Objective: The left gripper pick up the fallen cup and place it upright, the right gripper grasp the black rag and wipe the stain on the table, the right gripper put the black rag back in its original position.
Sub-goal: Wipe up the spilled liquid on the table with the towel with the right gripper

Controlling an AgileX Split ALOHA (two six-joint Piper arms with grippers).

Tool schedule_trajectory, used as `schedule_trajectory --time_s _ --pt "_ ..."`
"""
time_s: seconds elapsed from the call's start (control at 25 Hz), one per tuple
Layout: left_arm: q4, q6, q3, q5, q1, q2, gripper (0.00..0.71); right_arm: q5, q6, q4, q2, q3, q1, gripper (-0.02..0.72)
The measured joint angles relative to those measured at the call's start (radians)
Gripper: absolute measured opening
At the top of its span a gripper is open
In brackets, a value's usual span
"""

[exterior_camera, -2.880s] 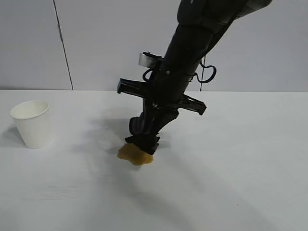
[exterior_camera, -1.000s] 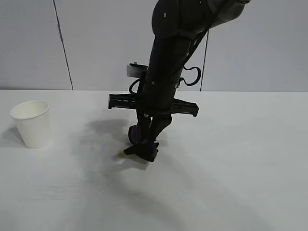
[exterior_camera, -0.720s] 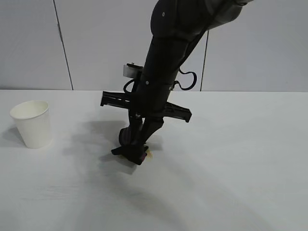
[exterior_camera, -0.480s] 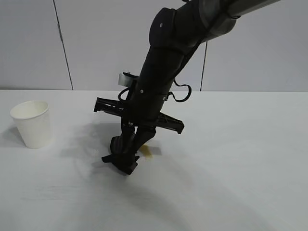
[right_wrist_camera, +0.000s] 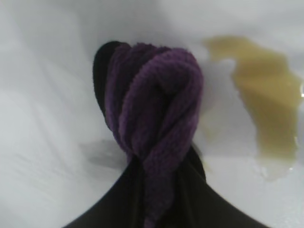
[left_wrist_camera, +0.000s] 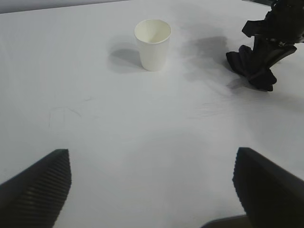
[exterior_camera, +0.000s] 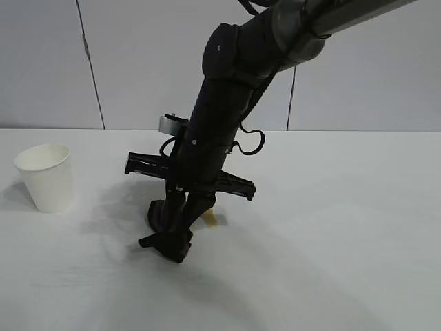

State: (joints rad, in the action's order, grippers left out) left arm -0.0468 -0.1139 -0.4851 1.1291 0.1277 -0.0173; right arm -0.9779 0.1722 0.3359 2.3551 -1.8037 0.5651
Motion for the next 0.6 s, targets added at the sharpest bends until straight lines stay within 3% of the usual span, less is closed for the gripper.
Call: schedule_trajectory --time_s 0.24,0.44,0.6 --pt "0.000 0.000 0.000 0.000 0.000 0.000 0.664 -0.045 0.015 -0.076 -0.009 -0.013 -0.059 0.094" --pt "0.000 0.000 0.000 0.000 0.000 0.000 0.664 -0.099 0.018 -0.196 -0.009 -0.067 -0.116 0.094" --pt "0.000 0.000 0.000 0.000 0.000 0.000 0.664 -0.105 0.018 -0.209 -0.009 -0.081 -0.135 0.094"
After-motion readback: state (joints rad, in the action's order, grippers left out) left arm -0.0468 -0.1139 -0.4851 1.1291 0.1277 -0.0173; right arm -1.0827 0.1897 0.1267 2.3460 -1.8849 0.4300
